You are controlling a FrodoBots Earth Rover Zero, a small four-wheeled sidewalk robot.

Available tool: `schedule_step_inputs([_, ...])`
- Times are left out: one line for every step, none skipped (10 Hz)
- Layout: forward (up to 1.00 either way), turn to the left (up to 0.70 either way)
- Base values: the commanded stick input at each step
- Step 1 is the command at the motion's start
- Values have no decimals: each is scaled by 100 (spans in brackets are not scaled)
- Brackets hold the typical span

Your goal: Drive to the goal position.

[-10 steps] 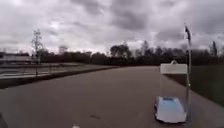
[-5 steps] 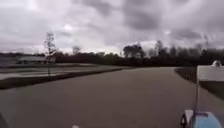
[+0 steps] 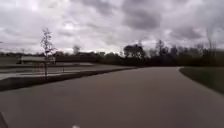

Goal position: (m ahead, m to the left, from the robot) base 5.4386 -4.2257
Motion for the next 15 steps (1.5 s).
schedule_step_inputs([100,-40])
schedule_step_inputs([100,-40])
schedule_step_inputs([100,-40])
schedule_step_inputs([100,-40])
schedule_step_inputs([100,-40])
schedule_step_inputs([100,-40])
schedule_step_inputs([100,-40])
schedule_step_inputs([100,-40])
schedule_step_inputs([100,-40])
schedule_step_inputs([61,-63])
schedule_step_inputs([0,-100])
schedule_step_inputs([0,-100])
schedule_step_inputs([0,-100])
schedule_step_inputs([8,-92])
schedule_step_inputs([99,-1])
